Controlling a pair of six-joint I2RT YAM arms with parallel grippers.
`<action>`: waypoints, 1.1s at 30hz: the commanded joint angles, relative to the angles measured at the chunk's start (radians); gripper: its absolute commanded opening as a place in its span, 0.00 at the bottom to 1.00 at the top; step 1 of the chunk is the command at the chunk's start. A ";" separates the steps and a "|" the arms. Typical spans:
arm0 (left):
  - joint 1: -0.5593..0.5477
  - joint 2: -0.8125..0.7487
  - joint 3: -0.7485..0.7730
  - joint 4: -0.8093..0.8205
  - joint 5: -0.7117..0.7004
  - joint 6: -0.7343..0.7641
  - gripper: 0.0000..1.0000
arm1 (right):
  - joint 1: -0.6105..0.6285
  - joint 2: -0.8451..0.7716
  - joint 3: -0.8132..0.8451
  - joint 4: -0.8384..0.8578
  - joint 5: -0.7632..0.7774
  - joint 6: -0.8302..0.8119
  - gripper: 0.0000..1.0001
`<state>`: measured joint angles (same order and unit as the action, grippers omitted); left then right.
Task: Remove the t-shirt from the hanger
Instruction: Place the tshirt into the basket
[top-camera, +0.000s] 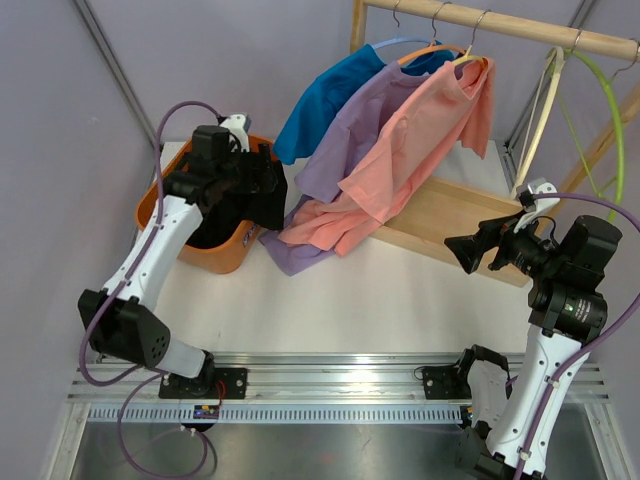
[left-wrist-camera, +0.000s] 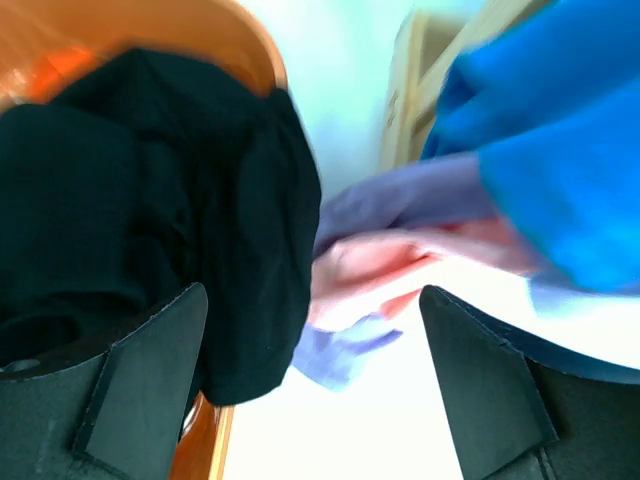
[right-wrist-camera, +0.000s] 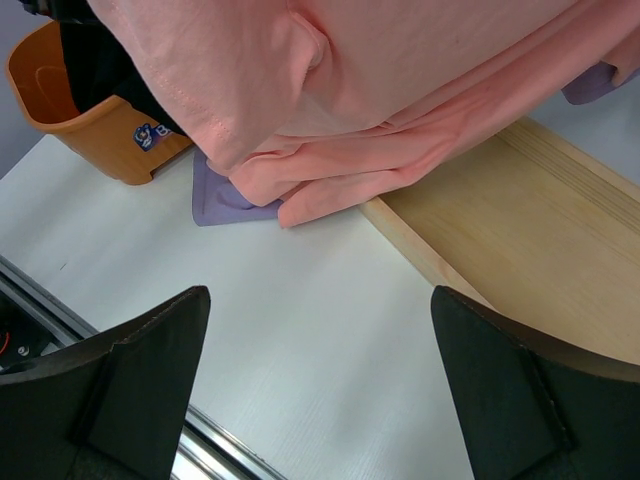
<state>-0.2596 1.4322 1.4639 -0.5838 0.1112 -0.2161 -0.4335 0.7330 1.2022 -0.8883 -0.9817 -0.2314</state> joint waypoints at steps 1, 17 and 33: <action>-0.010 0.074 0.009 -0.005 -0.088 0.076 0.86 | -0.004 -0.007 0.011 0.003 -0.018 -0.008 0.99; -0.010 0.251 0.065 0.009 -0.116 0.112 0.35 | -0.004 -0.012 0.002 0.025 -0.005 0.021 1.00; 0.025 0.217 0.137 -0.017 0.031 0.072 0.00 | -0.004 -0.018 0.000 0.019 0.002 0.018 0.99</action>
<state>-0.2523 1.6939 1.5093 -0.6449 0.0746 -0.1165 -0.4332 0.7204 1.2015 -0.8875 -0.9855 -0.2203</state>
